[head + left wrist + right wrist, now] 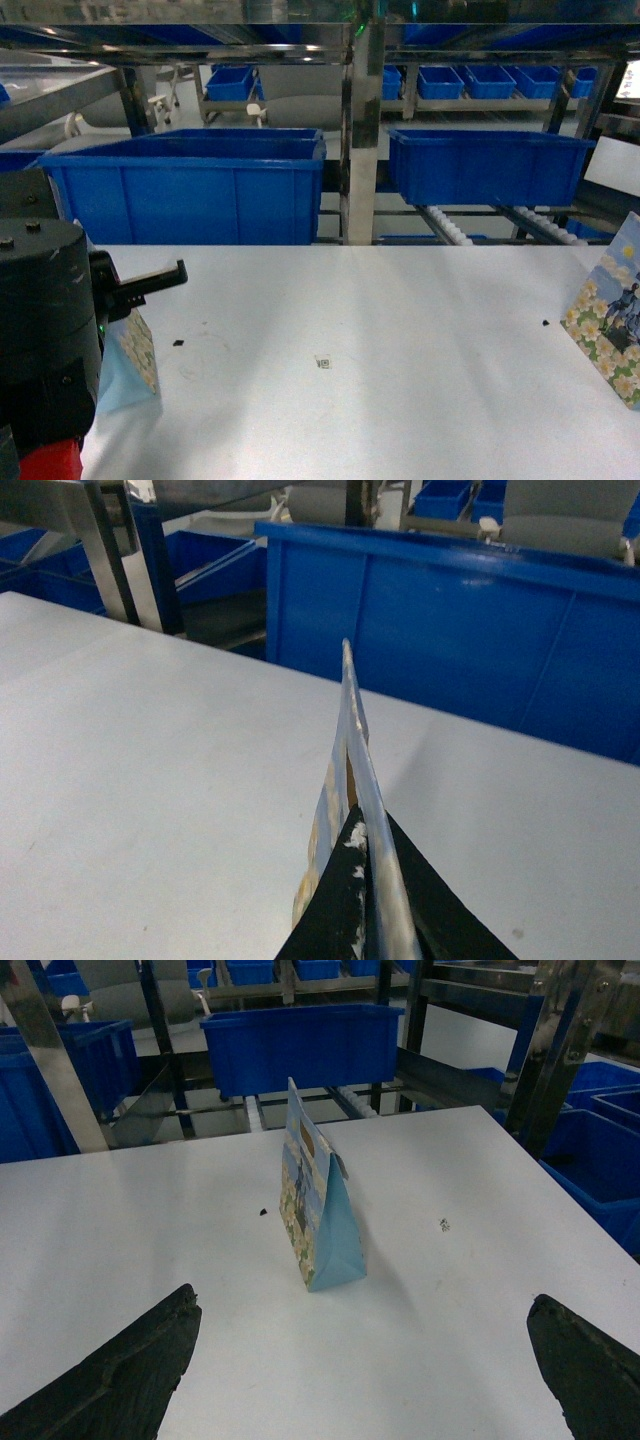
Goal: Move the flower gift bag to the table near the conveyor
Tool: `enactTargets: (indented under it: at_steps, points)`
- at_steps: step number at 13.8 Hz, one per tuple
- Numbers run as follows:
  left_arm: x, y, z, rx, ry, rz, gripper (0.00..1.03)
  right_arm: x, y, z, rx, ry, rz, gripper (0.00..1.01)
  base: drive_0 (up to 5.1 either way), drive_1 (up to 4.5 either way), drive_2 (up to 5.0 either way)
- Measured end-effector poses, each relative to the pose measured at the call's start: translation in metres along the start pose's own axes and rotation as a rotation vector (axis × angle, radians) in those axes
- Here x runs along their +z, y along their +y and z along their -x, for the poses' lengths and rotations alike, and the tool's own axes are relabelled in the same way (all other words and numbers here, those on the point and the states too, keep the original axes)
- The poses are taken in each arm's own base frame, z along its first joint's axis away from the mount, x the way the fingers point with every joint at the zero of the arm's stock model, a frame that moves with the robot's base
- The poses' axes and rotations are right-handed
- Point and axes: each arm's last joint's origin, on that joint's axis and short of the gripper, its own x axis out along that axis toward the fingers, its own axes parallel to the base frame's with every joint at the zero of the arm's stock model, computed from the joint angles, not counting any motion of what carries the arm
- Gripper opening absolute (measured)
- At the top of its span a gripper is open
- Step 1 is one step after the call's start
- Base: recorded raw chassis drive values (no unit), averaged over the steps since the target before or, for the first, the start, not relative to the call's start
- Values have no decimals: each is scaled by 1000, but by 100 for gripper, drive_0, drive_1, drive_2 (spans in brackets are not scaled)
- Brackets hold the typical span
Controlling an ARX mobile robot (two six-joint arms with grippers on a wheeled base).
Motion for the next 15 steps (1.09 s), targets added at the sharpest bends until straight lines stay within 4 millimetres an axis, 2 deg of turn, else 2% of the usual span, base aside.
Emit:
enactTargets:
  at_steps: [2,3,6,8,9,12,15]
  points:
    - [-9,-4,16,-27,20,-51,2,0,0,0,0,0,0,98,0,0,0]
    - [-11,-6,21,-40,24,-77,7,0,0,0,0,0,0,98,0,0,0]
    - [-5,-5,28,-69,23,-105,50,0,0,0,0,0,0,98,0,0,0]
    - [7,-5,31,-99,-1,-142,83,0,0,0,0,0,0,98,0,0,0]
    - [13,-5,32,-106,-15,-154,96,0,0,0,0,0,0,98,0,0,0]
    - [30,2,41,-118,-52,-167,98,0,0,0,0,0,0,98,0,0,0]
    - [48,15,67,-150,-93,-194,98,0,0,0,0,0,0,98,0,0,0]
